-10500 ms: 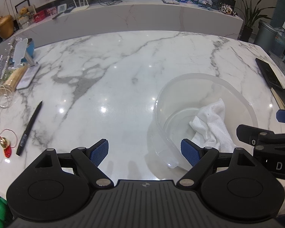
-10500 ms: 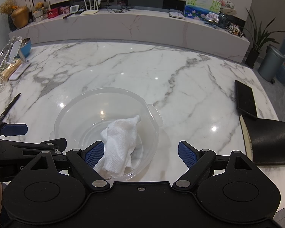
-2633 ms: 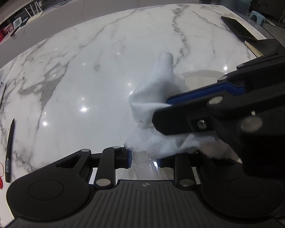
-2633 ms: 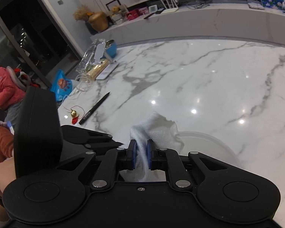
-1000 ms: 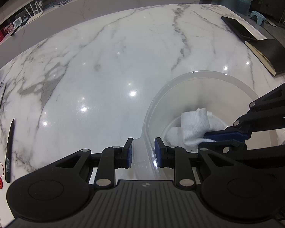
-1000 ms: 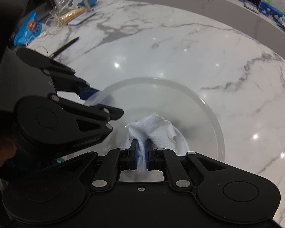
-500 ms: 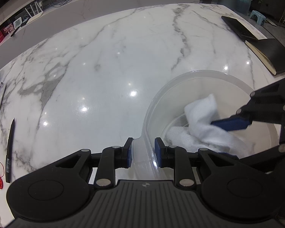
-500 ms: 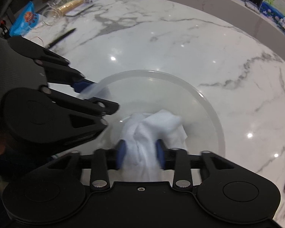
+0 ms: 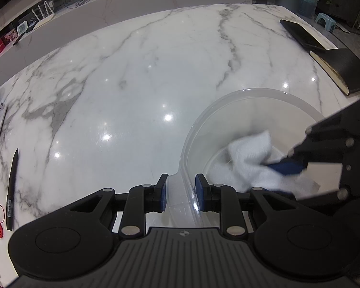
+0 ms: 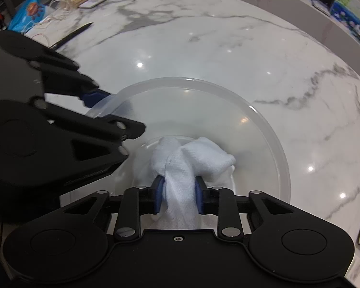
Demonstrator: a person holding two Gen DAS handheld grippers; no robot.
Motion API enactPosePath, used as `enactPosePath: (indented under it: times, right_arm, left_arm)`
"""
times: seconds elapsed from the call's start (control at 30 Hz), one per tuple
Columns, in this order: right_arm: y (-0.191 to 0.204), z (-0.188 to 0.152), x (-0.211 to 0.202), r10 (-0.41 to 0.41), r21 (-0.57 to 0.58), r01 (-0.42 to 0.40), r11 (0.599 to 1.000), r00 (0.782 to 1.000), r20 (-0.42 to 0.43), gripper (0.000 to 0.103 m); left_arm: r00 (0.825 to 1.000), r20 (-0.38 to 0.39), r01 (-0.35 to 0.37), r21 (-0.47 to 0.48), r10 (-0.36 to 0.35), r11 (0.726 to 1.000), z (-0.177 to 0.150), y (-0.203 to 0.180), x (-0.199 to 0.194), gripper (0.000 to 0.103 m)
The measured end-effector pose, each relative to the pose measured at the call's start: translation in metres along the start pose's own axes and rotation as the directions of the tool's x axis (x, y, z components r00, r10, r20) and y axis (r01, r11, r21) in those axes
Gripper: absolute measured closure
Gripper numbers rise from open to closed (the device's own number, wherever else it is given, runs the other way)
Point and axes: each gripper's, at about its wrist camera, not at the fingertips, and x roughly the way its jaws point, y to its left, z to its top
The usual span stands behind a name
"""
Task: Clean bowl
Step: 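Scrub the cloth around the bowl bottom with the right gripper while the left holds the rim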
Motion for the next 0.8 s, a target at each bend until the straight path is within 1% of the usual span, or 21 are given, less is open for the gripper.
enactPosePath:
  times: [0.2, 0.27, 0.4, 0.6, 0.8]
  right_arm:
    - [0.008, -0.002, -0.003, 0.108, 0.003, -0.108, 0.994, 0.994, -0.014, 0.083]
    - [0.008, -0.001, -0.004, 0.126, 0.008, -0.126, 0.992, 0.992, -0.015, 0.083]
    - [0.011, -0.002, -0.005, 0.106, -0.001, -0.106, 0.994, 0.994, -0.016, 0.084]
    - [0.009, -0.002, -0.005, 0.023, -0.014, -0.023, 1.000, 1.000, -0.007, 0.084]
    - [0.003, -0.002, -0.005, -0.056, -0.013, 0.056, 0.998, 0.998, 0.008, 0.084]
  left_arm:
    - [1.000, -0.005, 0.003, 0.003, -0.003, 1.000, 0.000, -0.001, 0.001, 0.081]
    - [1.000, -0.006, 0.004, 0.002, -0.004, 1.000, 0.000, -0.001, 0.001, 0.081]
    - [1.000, -0.007, 0.005, 0.002, -0.005, 1.000, 0.000, 0.000, 0.001, 0.081]
    - [1.000, -0.008, 0.005, 0.005, -0.005, 1.000, 0.001, 0.000, 0.001, 0.080]
    - [1.000, -0.008, 0.006, 0.007, -0.006, 1.000, 0.000, 0.002, 0.002, 0.080]
